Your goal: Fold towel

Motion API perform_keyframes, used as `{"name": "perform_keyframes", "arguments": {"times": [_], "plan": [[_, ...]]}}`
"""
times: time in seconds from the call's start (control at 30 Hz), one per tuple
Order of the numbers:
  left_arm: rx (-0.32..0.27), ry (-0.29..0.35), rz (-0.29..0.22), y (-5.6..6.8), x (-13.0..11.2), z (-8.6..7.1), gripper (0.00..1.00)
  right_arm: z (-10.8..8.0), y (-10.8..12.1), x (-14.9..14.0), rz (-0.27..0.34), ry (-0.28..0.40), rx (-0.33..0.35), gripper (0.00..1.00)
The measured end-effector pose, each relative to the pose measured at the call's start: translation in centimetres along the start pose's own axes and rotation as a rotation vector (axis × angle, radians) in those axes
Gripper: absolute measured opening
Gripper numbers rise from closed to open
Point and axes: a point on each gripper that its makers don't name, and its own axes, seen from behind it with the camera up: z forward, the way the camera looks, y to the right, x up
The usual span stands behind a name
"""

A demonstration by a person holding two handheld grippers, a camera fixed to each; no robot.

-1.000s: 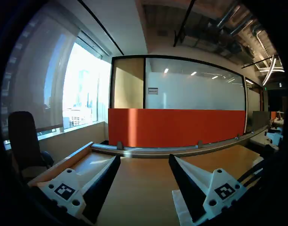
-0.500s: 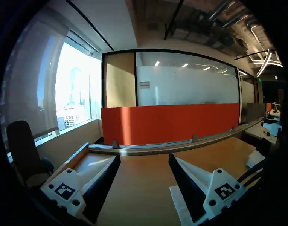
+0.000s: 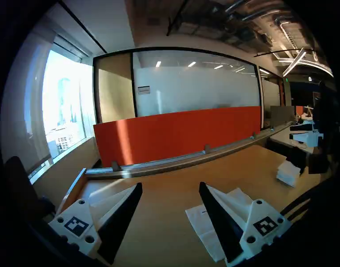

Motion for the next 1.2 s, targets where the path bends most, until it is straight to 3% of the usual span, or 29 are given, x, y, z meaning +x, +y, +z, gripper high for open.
{"name": "perform_keyframes", "arguments": {"times": [0.4, 0.67, 1.2], "plan": [[-0.100, -0.066, 0.016, 2.4, -2.5, 0.5, 0.95, 0.1, -1.7, -2.0, -0.052, -0.082, 0.095, 0.99], [-0.153, -0.120, 0.037, 4.1, -5.4, 0.6, 0.95, -0.1, -2.9, -5.3, -0.078, -0.153, 0.153, 0.99], [-0.201, -0.217, 0.049, 6.2, -12.2, 0.7, 0.95, -0.4, -4.5, -13.0, -0.105, -0.270, 0.201, 1.00]]}}
